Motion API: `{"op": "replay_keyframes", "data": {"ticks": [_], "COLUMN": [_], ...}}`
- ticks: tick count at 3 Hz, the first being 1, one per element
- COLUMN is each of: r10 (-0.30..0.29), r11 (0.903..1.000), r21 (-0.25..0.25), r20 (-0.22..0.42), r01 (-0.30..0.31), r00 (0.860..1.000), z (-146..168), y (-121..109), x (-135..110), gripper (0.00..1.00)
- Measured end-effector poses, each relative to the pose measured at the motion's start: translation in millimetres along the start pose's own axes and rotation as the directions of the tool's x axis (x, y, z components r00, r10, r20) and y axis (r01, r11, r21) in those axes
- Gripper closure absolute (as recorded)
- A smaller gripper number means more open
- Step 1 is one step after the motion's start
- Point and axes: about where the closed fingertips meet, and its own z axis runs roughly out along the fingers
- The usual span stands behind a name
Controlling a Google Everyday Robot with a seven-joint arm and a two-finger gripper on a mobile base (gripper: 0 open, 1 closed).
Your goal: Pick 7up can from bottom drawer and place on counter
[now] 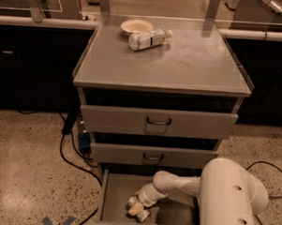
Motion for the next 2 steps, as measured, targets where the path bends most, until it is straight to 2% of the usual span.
{"op": "replay_keyframes", "data": {"ticks": [2], "r10": [-0.004], "r11": [1.0], "r21": [0.007], "r20": [-0.013], "r01": [0.004], "r00": [1.0], "z": [-7.2], "y": [6.0], "x": [-3.4], "gripper": [1.0]}}
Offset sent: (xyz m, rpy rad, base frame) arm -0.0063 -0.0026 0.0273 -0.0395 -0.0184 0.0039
